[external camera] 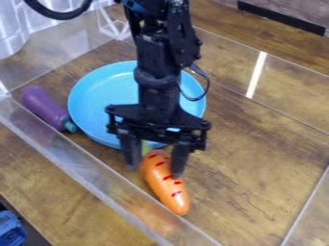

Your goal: Move the carrot to the right side

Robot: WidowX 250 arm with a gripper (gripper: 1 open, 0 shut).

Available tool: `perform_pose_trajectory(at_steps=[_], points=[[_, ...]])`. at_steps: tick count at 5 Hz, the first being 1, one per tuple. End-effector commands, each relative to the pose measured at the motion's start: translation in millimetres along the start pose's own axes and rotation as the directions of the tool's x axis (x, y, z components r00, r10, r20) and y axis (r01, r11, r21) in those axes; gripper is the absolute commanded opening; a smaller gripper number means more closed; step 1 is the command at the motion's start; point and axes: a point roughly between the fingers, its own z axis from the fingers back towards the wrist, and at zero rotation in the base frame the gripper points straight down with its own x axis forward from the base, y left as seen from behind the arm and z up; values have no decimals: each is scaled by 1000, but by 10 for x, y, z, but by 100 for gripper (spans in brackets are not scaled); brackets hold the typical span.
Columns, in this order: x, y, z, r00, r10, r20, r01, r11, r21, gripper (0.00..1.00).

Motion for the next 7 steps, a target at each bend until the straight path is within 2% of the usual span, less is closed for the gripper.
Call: perform_pose_trajectory(at_steps=[1,2,3,4,5,6,7], points=[[60,31,23,1000,10,21,-10,1000,-6,100],[36,67,85,1000,1,22,-1,1000,3,0],[16,100,143,1000,-9,23,8,1000,10,0],[9,114,188,1000,-19,23,19,1000,8,100],[17,101,244,999,-35,26,35,999,4,0],[50,78,263,998,-47,29,48,999,-1,100],[96,53,268,998,-55,34,55,998,-7,100]])
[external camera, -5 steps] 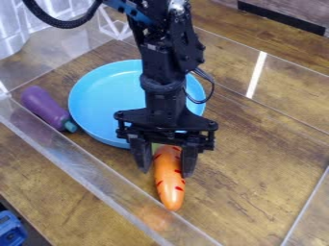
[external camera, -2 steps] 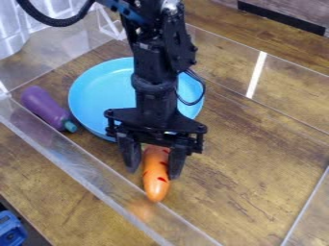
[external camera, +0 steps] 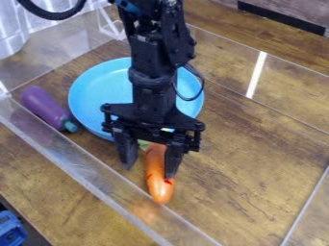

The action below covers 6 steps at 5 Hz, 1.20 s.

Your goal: Move the carrot to the right side

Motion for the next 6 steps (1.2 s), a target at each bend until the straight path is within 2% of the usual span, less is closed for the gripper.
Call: perform_pose_trajectory(at_steps=[1,2,3,6], points=[[163,-18,145,998,11,59,-9,1000,-28,100],[184,-31,127,998,9,60,-7,1000,-30,100],[198,-29,111,998,5,61,-3,1000,-31,0],[245,-105,177,996,-48,79,49,999,-21,0]])
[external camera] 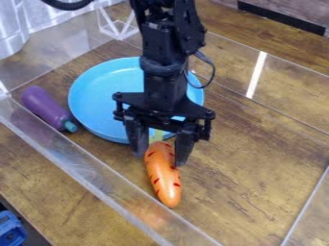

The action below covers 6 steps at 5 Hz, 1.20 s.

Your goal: Move the carrot to the right side

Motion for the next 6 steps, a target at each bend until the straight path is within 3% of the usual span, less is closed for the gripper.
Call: perform_pose_trajectory(at_steps=[1,3,4,5,6], points=[[128,-70,145,998,-35,51,35,999,-9,0],[182,-115,113,996,-64,60,64,998,-10,0],[202,-131,46,996,-68,64,68,998,-11,100],[233,-152,-5,995,-75,69,76,997,-14,0],[257,-175,-28,994,-83,70,84,996,-13,0]])
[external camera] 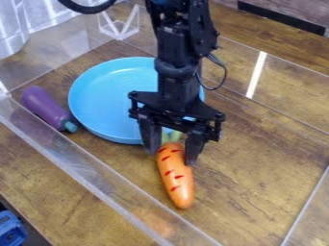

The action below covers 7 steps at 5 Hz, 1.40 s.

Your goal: Move the carrot to the right side

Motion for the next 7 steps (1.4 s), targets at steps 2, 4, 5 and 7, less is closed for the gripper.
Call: perform_pose_trajectory(at_steps=[2,4,5,7], points=[[133,-132,132,997,-57,57,58,998,-15,0],[192,-202,91,994,-90,65,91,996,-18,0],[211,-240,24,993,-97,70,98,995,-21,100],[333,-400,4,988,-126,94,130,991,-37,0]])
